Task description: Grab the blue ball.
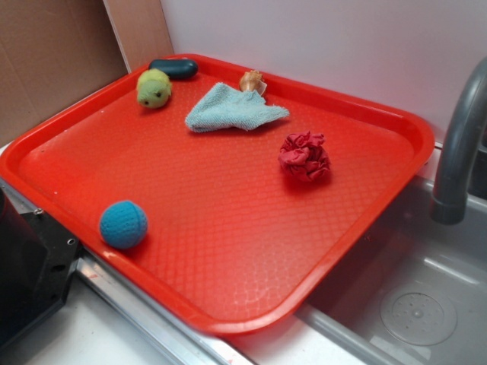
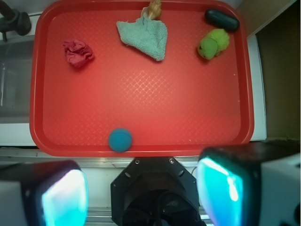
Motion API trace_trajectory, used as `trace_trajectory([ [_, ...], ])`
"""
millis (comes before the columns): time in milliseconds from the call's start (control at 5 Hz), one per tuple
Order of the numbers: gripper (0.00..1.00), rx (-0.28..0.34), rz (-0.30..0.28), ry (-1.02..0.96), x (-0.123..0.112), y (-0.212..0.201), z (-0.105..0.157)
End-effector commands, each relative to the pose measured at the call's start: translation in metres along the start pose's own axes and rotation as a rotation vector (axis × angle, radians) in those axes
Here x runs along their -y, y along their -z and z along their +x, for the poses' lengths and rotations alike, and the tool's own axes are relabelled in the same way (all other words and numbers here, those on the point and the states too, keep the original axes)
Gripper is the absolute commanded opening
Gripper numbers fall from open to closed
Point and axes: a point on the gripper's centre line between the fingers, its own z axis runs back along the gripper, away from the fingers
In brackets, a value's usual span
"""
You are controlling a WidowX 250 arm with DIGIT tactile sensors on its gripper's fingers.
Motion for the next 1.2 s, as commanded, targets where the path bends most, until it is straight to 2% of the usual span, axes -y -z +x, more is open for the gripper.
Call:
trace_trajectory([
  [0,1.00,0.000,0.000,0.000,0.000,0.000,0.000],
  [200,1.00,-0.062,-0.021,0.005,0.008,0.050,-0.010],
  [400,1.00,-0.013,-0.099,-0.035,0.020,0.099,-0.014],
  [600,1.00,-0.012,-0.052,-0.024,0.030,0.150,-0.016],
  [800,1.00,-0.024,-0.026,0.017,0.037,0.178,-0.018],
  [1000,1.00,-0.075,0.024,0.059,0.037,0.200,0.008],
])
